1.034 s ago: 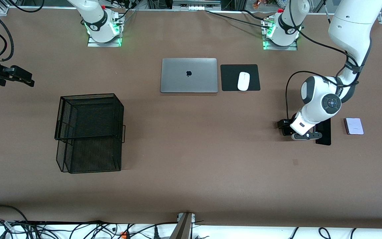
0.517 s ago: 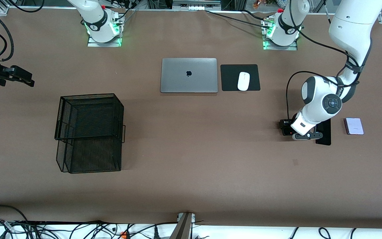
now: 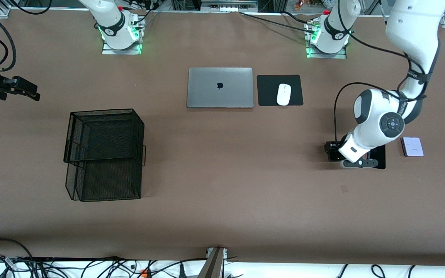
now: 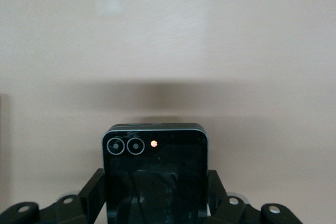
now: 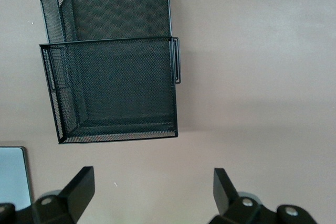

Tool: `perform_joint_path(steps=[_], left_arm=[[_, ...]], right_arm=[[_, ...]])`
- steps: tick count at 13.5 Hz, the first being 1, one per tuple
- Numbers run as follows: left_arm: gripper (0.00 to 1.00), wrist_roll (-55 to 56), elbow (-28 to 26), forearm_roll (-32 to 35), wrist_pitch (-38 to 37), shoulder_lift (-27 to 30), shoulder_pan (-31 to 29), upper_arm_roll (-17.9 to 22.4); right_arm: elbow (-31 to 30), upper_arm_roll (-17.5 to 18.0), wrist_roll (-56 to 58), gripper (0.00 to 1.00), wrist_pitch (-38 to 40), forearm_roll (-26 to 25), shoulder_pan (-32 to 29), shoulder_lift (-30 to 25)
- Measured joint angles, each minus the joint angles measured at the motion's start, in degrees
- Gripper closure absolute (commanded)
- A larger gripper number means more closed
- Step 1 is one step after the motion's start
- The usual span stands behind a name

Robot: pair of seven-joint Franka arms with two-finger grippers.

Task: Place phones with both arms
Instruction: 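Carry the flip phone with the left gripper toward the right gripper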

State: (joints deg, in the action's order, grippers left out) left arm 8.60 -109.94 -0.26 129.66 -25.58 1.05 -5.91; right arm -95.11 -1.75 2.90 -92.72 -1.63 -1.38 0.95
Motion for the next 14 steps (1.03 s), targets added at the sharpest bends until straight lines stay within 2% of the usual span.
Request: perform_joint_path(steps=[2,4,6,8,10,11,12,14], left_arm=[[0.73,5.8,6.7,0.0,-7.7,0.8,2.3,-4.0],[0.73,15.7,10.4,-0.1,-9.3,-0.1,8.4,-6.1],[0.73,25.4,14.9,-0.1,-9.2,-4.3,16.5,-6.3],[0.66,32.4,20.5,-0.2,-6.2,-10.8,23.0,-6.2],[0.64,34.8,22.8,-0.2,4.0,-16.6,27.2,-6.2],[0.5,35.2,22.8,-0.2,9.1,-19.1,28.8,-6.1],[0.0,35.7,22.9,-0.2,12.5,-21.3,30.0,-6.1],[0.0,38.5,23.1,-0.2,14.8,-23.8,31.3,-6.1]], right_arm=[[0.0,0.0,0.0,0.0,0.0,0.0,0.0,0.0],[0.0,0.0,0.0,0.0,0.0,0.0,0.0,0.0],[0.0,0.0,0.0,0.0,0.0,0.0,0.0,0.1],[0.0,0.1,0.0,0.0,0.0,0.0,0.0,0.2],[0.0,0.3,0.0,0.0,0.0,0.1,0.0,0.3],[-0.1,0.4,0.0,0.0,0.0,0.1,0.0,0.3],[-0.1,0.6,0.0,0.0,0.0,0.1,0.1,0.3],[-0.1,0.9,0.0,0.0,0.0,0.1,0.3,0.3]])
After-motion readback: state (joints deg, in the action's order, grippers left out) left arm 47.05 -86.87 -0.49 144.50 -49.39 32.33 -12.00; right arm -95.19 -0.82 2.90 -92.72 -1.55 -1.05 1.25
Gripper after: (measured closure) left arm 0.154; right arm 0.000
